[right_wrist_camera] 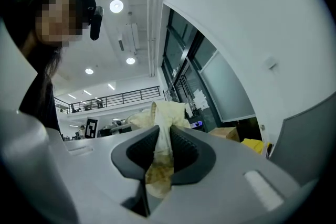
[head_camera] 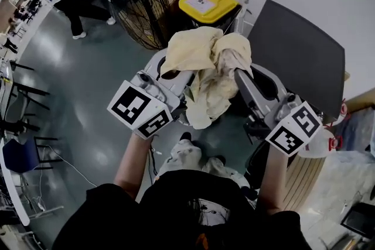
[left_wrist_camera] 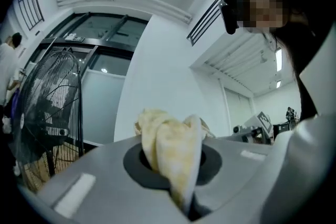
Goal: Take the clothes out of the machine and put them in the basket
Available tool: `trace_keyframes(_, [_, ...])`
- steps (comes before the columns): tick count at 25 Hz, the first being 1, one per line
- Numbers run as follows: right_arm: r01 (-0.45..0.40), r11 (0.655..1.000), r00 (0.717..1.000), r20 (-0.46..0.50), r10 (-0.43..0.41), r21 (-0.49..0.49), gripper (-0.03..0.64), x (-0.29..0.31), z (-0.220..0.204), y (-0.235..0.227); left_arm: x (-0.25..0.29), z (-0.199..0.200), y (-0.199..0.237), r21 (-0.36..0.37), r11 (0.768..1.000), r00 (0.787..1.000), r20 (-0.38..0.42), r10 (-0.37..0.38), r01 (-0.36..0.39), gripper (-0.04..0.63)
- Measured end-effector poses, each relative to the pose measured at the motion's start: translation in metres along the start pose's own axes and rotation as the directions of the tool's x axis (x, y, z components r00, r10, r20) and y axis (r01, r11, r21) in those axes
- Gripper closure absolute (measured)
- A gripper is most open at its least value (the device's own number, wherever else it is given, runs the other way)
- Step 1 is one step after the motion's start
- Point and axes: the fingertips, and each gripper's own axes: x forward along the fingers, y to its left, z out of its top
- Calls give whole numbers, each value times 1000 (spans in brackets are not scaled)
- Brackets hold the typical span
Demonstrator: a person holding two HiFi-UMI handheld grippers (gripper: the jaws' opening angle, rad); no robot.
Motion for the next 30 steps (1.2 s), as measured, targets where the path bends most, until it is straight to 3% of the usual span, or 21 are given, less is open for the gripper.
trace_keyframes(4, [26,1000,998,-63,-27,-7,535,43,-29,2,-19,-20,42,-38,999,999,-41,1,-3,583])
trace_keyframes(8, [82,996,989,-125,-76,42,535,76,-74,-12,-31,-65,79,-59,998,991,-130,-15,7,583])
trace_keyframes(11, [158,984,970,-201,-138,88,535,87,-117,-28,-37,-114,96,-60,998,972,-232,-47,33,584])
trace_keyframes(13, [215,970,949,-258,-181,110,535,93,-150,-41,-41,-150,107,-52,997,945,-318,-72,58,583])
trace_keyframes(19, [390,908,845,-452,-287,153,535,94,-266,-78,-60,-274,123,-95,986,833,-528,-168,139,583])
trace_keyframes(24, [480,873,725,-601,-337,90,535,81,-355,-110,-76,-372,119,-173,969,708,-662,-248,178,583])
trace_keyframes(30, [529,848,594,-722,-355,19,534,57,-453,-135,-94,-478,105,-183,962,558,-785,-268,205,583])
